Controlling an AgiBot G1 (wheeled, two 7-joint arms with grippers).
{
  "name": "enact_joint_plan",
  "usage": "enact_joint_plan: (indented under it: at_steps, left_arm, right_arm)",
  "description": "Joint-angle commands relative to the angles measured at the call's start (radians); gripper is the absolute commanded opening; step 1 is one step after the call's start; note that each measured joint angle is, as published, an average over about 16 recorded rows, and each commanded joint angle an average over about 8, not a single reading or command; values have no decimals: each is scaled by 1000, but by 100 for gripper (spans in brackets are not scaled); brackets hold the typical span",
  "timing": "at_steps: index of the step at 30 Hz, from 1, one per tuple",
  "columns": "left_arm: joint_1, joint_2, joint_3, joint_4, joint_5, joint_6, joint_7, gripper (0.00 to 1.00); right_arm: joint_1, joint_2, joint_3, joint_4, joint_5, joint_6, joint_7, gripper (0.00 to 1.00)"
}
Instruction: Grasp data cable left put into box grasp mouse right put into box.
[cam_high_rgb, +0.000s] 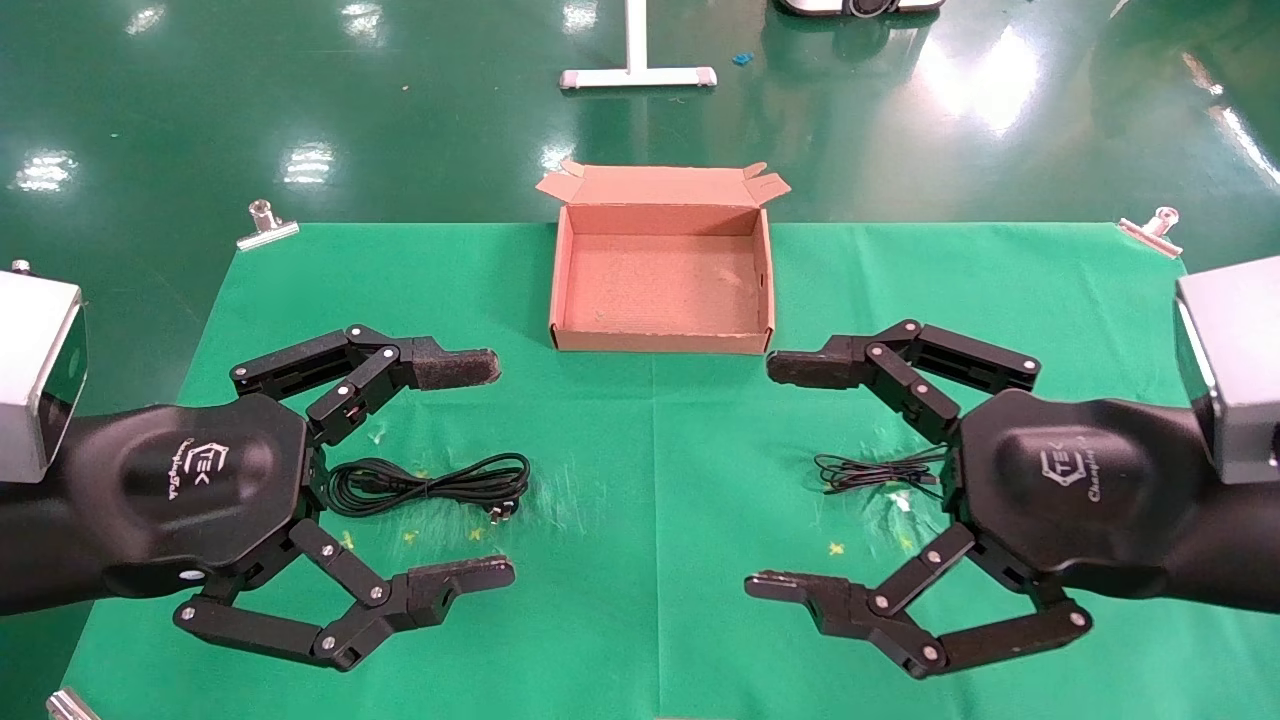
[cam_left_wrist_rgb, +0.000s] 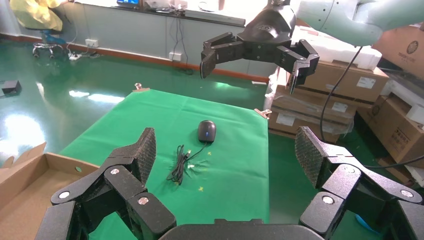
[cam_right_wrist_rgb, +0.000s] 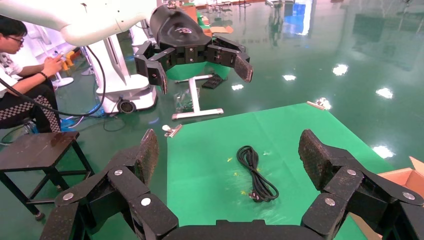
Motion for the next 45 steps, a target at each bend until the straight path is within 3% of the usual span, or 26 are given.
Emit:
enact_joint_plan:
  at_steps: [1, 16, 24, 33, 38, 45]
  left_arm:
    - [0, 0, 0, 0, 0, 0, 0, 100]
    - [0, -5, 3, -11, 27, -3, 20, 100]
    - [-13, -12, 48, -71, 298, -58, 201, 100]
    - [-71, 61, 132, -74, 585, -113, 383, 100]
    - [-88, 101, 182, -71, 722, -151, 391, 100]
    - [-93, 134, 227, -68, 891, -228, 304, 100]
  right_arm:
    - [0, 0, 0, 0, 0, 0, 0, 100]
    - [-2, 5, -3, 1, -9, 0, 2, 100]
    - [9, 71, -53, 42, -155, 34, 77, 100]
    - [-4, 116, -72, 65, -229, 71, 119, 100]
    - [-33, 129, -65, 67, -219, 81, 109, 100]
    - [-77, 151, -49, 68, -195, 97, 87, 100]
